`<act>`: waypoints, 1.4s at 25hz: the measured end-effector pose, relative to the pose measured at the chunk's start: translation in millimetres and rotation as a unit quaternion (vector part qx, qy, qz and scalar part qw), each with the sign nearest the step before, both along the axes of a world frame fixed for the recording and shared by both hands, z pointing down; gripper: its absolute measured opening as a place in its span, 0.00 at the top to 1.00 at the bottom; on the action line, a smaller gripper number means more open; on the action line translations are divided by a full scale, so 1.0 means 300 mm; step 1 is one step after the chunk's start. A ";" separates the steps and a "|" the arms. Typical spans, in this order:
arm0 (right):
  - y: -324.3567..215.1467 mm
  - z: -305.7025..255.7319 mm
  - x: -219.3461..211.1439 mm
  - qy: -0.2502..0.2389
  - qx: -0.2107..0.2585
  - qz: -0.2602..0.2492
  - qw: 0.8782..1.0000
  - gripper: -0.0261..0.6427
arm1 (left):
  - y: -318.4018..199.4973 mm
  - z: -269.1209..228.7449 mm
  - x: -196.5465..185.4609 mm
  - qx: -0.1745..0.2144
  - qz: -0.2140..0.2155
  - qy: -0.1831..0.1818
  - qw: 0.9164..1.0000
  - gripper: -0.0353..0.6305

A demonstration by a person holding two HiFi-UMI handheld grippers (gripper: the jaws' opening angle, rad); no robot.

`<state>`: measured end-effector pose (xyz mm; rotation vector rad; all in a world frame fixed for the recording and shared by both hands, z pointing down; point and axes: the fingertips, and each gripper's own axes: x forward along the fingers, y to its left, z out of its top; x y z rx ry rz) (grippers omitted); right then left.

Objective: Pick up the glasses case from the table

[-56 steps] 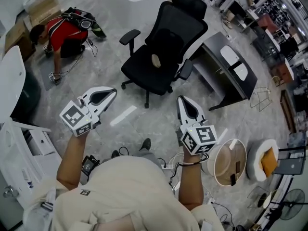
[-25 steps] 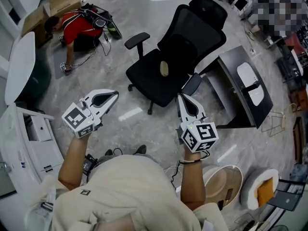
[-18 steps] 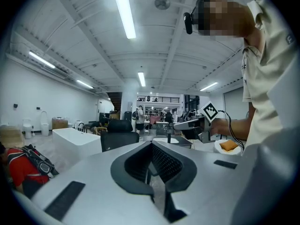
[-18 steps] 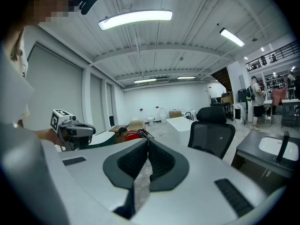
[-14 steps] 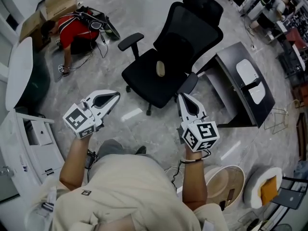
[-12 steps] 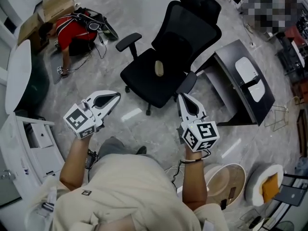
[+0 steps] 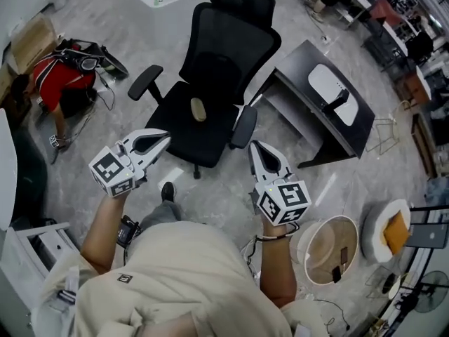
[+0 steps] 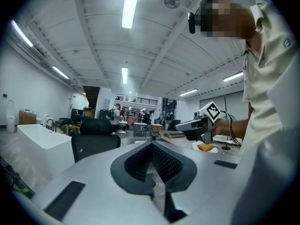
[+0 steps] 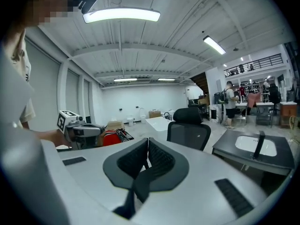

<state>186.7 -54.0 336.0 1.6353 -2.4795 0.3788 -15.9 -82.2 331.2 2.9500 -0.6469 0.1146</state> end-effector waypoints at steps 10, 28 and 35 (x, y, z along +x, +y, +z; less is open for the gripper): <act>-0.106 0.001 -0.016 0.004 -0.004 0.075 0.997 0.92 | -0.238 -0.035 0.043 0.006 0.086 0.016 0.996 0.93; -0.393 0.024 -0.067 0.024 -0.017 0.136 0.990 0.92 | -0.591 0.022 0.007 -0.015 0.141 0.033 0.989 0.93; -0.520 -0.002 -0.142 0.036 -0.021 0.126 0.991 0.92 | -0.699 0.022 -0.072 -0.022 0.133 0.045 0.990 0.93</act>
